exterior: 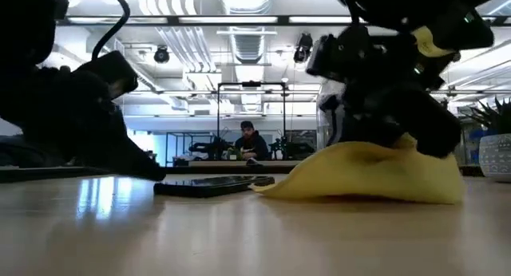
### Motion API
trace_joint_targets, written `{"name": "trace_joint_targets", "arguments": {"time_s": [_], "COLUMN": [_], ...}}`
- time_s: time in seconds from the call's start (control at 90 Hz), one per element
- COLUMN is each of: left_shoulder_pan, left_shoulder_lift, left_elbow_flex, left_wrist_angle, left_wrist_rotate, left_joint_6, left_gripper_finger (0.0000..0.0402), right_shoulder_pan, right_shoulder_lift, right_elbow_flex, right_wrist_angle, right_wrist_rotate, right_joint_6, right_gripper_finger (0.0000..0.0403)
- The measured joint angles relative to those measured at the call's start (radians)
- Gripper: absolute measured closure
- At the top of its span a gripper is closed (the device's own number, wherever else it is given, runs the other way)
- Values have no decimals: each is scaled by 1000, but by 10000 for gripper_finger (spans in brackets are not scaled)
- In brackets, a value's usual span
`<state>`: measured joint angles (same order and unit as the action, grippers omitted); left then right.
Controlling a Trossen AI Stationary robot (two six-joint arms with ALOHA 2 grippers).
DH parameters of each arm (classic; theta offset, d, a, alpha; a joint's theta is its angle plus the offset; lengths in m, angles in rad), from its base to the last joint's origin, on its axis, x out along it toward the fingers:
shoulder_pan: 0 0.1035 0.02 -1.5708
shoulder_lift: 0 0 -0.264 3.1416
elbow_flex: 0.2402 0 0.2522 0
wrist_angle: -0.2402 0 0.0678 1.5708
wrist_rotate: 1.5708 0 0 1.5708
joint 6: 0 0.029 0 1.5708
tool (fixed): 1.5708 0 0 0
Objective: Apply microfiber cloth
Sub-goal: Wipe the black cellphone with the yellow microfiber cloth
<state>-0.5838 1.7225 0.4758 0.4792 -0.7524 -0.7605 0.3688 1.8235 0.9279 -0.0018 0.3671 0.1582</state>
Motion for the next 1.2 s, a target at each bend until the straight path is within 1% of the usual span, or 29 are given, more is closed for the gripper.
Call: {"name": "trace_joint_targets", "arguments": {"time_s": [0.133, 0.244, 0.356, 0.433, 0.511, 0.567, 0.644, 0.722, 0.822, 0.956, 1.111, 1.2], "left_shoulder_pan": [0, -3, -5, -5, -5, -5, -5, -5, -5, -6, -6, -7], "left_shoulder_lift": [36, 56, 58, 56, 56, 56, 57, 57, 57, 57, 57, 57], "left_elbow_flex": [3, 4, 4, 2, 2, 2, 2, 2, 1, 1, 1, 0], "left_wrist_angle": [21, 25, 17, 10, 7, 6, 4, 3, 2, 3, 3, 8], "left_wrist_rotate": [-17, -22, -17, -9, -5, -4, -4, -3, -1, -1, -6, -9], "left_joint_6": [-8, -21, -25, -16, -12, -11, -11, -10, -11, -12, -11, -12], "left_gripper_finger": [303, 303, 303, 303, 303, 303, 303, 303, 303, 303, 303, 303], "right_shoulder_pan": [-5, -9, -10, -9, -7, -6, -1, 1, -3, -11, -39, -83], "right_shoulder_lift": [-4, -6, -26, -38, -45, -50, -63, -70, -81, -91, -94, -90], "right_elbow_flex": [40, 50, 82, 125, 170, 202, 242, 273, 297, 316, 311, 309], "right_wrist_angle": [4, -35, -165, -316, -417, -428, -432, -460, -576, -748, -747, -700], "right_wrist_rotate": [-1, 0, 0, -12, -83, -169, -264, -300, -276, -196, -56, -40], "right_joint_6": [-75, -91, -89, -61, -27, -17, -15, -4, 25, 79, 70, 84], "right_gripper_finger": [403, 403, 403, 403, 401, 392, 367, 333, 289, 243, 210, 201]}}
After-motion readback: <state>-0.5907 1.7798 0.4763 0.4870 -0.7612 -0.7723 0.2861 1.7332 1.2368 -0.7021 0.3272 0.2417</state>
